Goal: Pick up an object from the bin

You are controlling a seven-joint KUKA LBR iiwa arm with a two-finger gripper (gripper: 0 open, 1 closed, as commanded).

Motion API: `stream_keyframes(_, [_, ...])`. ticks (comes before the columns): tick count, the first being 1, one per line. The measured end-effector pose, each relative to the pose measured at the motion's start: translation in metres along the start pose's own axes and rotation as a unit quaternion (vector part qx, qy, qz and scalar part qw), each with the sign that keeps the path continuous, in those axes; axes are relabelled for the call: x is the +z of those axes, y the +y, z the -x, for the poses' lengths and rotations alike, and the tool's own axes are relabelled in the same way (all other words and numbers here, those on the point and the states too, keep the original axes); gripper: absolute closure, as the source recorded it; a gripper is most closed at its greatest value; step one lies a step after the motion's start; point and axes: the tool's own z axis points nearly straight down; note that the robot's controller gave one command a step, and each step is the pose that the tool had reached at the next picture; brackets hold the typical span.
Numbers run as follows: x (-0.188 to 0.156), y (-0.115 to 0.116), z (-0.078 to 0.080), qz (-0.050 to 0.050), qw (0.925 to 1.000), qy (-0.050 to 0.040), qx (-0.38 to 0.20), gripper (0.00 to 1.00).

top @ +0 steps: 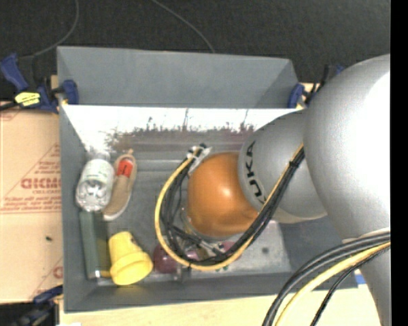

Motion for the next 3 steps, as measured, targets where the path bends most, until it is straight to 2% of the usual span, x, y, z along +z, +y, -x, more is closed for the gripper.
stream_keyframes(3, [-0.02,0.0,-0.001,0.0,1.0,0.0024,0.001,1.0])
